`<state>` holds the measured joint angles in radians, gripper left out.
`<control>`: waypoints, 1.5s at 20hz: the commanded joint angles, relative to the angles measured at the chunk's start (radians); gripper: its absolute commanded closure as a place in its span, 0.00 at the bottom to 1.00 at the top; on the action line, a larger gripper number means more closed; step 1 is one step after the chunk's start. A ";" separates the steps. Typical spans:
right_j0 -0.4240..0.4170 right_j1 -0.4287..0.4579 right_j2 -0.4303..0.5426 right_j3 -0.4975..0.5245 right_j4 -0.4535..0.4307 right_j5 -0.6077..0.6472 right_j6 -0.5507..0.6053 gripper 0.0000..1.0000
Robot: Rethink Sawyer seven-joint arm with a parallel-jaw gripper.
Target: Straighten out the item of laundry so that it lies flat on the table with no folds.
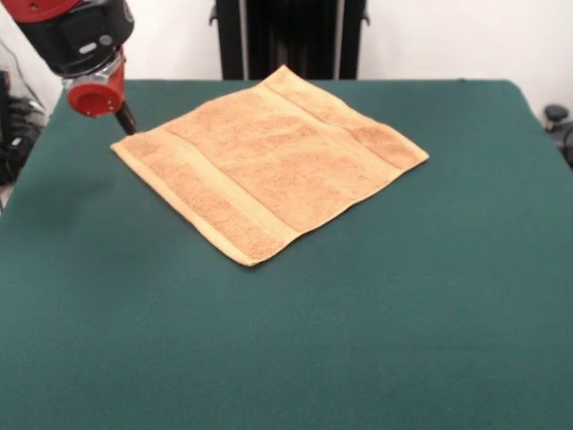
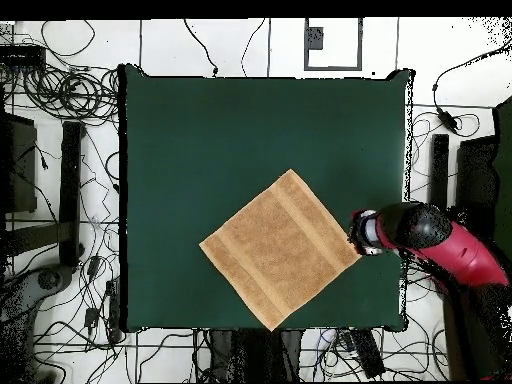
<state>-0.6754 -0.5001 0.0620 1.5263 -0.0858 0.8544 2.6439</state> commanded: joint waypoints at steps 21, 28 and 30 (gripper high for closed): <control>0.078 -0.144 0.089 0.121 -0.176 -0.270 -0.133 1.00; 0.120 -0.152 0.075 0.077 -0.309 -0.359 -0.109 1.00; 0.118 -0.158 0.083 0.069 -0.316 -0.340 -0.106 1.00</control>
<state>-0.6092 -0.6701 0.0831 1.6021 -0.3489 0.5587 2.6439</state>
